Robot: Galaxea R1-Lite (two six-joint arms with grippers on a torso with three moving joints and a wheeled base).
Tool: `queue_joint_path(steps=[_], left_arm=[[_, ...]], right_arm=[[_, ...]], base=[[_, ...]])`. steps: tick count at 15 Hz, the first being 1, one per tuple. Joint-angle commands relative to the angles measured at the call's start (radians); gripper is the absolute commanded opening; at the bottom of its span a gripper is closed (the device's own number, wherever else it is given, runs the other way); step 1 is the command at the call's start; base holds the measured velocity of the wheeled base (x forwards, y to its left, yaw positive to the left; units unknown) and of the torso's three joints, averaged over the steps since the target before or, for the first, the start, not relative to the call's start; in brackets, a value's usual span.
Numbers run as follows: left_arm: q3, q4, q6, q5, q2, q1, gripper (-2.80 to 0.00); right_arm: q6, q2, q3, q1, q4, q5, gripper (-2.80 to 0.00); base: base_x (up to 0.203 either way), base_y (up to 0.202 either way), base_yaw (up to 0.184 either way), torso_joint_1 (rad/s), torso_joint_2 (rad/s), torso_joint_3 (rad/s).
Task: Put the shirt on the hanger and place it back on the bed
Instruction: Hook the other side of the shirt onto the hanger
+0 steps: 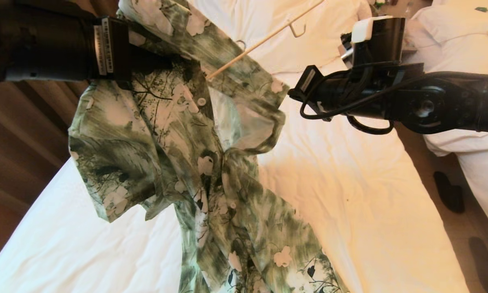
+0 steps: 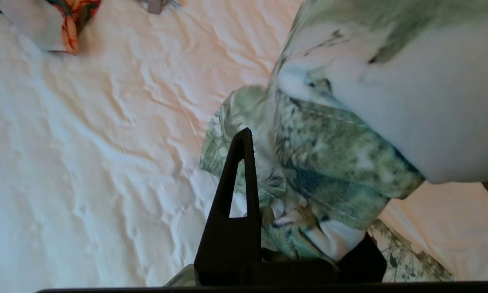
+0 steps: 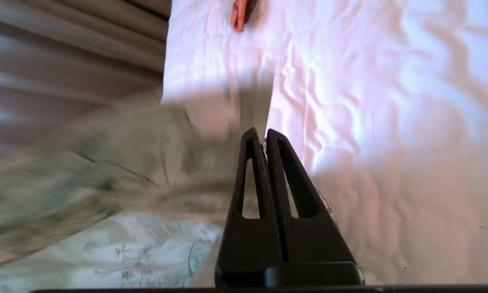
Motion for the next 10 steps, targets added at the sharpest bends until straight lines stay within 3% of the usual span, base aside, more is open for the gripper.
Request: queue_joint_path(steps=[1,5,7,10], left_arm=[[0.026,-0.002,0.001,-0.002,0.007,0.023,-2.80],[0.081,-0.074,-0.006,-0.028,0.034,0.071,-2.80],[0.065,-0.093,-0.008,-0.046,0.028,0.074,-2.80],[0.016,-0.084,-0.008,-0.045,0.042,0.067,-2.80]], right_arm=[[0.018,-0.022,0.005,-0.019,0.000,0.002,-2.80],[0.028,-0.038,0.056,-0.028,-0.001,0.005,-2.80],[0.025,-0.036,0.071,-0.023,0.015,0.072,-2.80],[-0.007,0.004,-0.017,0.010,0.175,0.118,-2.80]], base=[[0.000,0.000,0.000,0.000,0.00,0.000],[0.000,0.000,0.000,0.000,0.00,0.000],[0.000,0.000,0.000,0.000,0.00,0.000],[0.000,0.000,0.000,0.000,0.00,0.000]])
